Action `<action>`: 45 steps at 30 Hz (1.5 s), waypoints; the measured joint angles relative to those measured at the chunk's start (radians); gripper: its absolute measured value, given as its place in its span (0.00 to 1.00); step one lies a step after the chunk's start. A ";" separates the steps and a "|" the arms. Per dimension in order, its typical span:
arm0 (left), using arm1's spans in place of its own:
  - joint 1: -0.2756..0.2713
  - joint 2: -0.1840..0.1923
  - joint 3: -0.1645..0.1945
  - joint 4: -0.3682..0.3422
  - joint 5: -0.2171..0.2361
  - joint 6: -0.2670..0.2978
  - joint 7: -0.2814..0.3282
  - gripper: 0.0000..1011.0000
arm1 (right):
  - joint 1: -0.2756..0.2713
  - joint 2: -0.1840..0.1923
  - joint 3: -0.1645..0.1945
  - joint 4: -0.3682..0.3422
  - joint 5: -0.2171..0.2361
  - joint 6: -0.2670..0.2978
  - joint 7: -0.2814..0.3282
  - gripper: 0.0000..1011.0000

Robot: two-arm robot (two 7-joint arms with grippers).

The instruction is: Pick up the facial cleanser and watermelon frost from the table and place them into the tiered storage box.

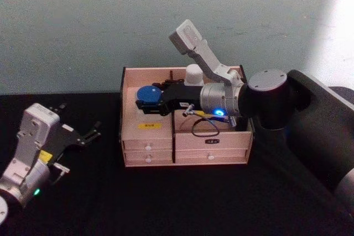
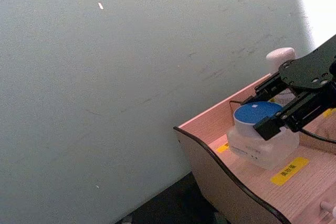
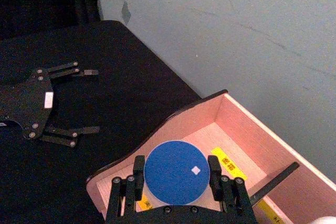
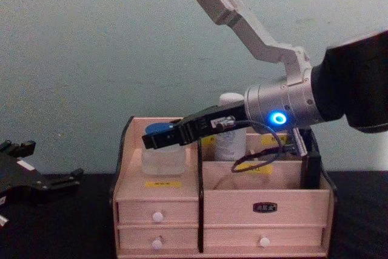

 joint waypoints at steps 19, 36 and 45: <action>0.000 0.000 0.000 0.000 0.000 0.000 0.000 0.99 | 0.000 -0.010 0.006 0.012 -0.019 0.004 0.003 0.71; 0.000 0.000 0.000 0.000 0.000 0.000 0.000 0.99 | -0.001 -0.010 0.006 0.011 -0.017 0.004 0.004 0.99; 0.000 0.000 0.000 0.000 0.000 0.000 0.000 0.99 | -0.001 -0.010 0.006 0.011 -0.017 0.005 0.004 0.99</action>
